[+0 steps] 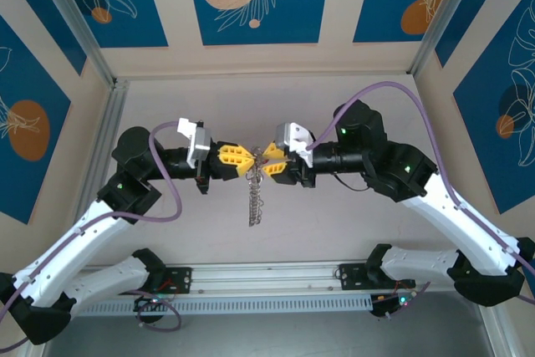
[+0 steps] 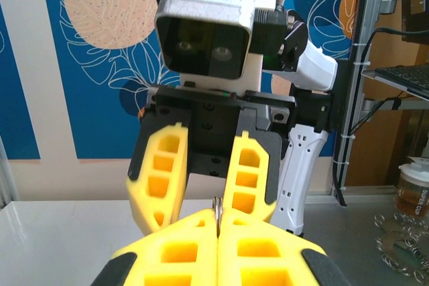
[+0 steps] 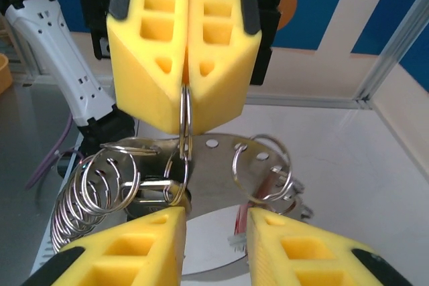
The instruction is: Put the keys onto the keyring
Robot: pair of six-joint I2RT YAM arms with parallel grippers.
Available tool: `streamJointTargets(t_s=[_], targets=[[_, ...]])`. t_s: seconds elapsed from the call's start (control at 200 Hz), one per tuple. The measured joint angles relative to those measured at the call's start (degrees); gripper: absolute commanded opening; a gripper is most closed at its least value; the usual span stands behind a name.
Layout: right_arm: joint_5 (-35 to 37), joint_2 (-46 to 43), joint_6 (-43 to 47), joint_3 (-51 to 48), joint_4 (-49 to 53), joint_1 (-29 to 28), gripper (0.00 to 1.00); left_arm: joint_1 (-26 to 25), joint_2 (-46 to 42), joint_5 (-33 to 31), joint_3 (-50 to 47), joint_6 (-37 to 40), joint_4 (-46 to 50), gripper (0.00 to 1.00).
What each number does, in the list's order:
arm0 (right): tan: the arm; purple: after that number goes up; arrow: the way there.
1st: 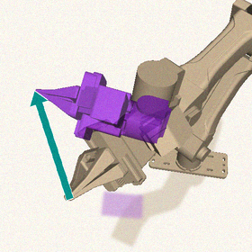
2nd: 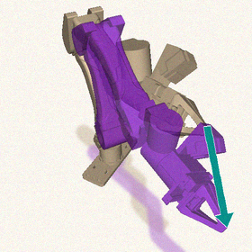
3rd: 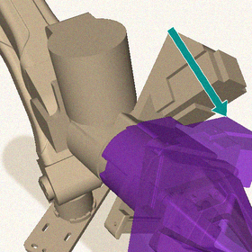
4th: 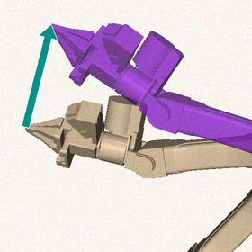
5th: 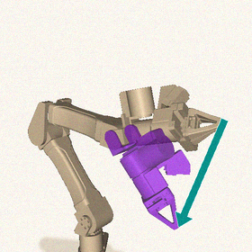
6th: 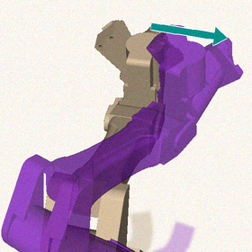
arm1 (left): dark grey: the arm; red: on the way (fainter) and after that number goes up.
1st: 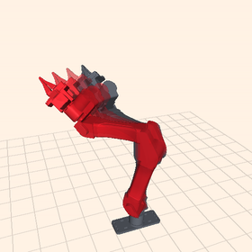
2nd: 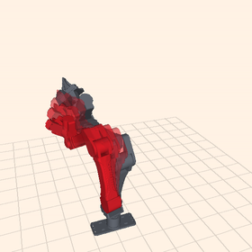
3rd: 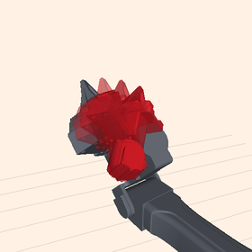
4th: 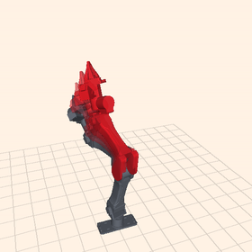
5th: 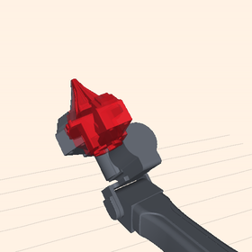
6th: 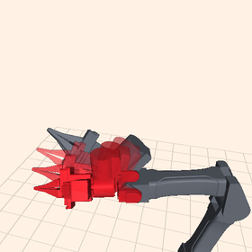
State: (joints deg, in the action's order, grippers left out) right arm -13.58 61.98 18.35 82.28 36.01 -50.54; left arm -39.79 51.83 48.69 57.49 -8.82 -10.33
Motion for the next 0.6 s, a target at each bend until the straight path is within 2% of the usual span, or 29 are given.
streamJointTargets(t_s=[0.215, 0.6], targets=[[0.5, -3.0, -1.2, -0.7, -3.7, 0.0, 0.31, 0.1, 1.1, 0.4, -0.2, -0.4, -1.0, 0.0], [-1.9, -1.2, -3.0, -1.4, -7.1, 0.0, 0.31, 0.2, 1.2, 0.5, -0.2, -1.3, -1.3, 0.0]])
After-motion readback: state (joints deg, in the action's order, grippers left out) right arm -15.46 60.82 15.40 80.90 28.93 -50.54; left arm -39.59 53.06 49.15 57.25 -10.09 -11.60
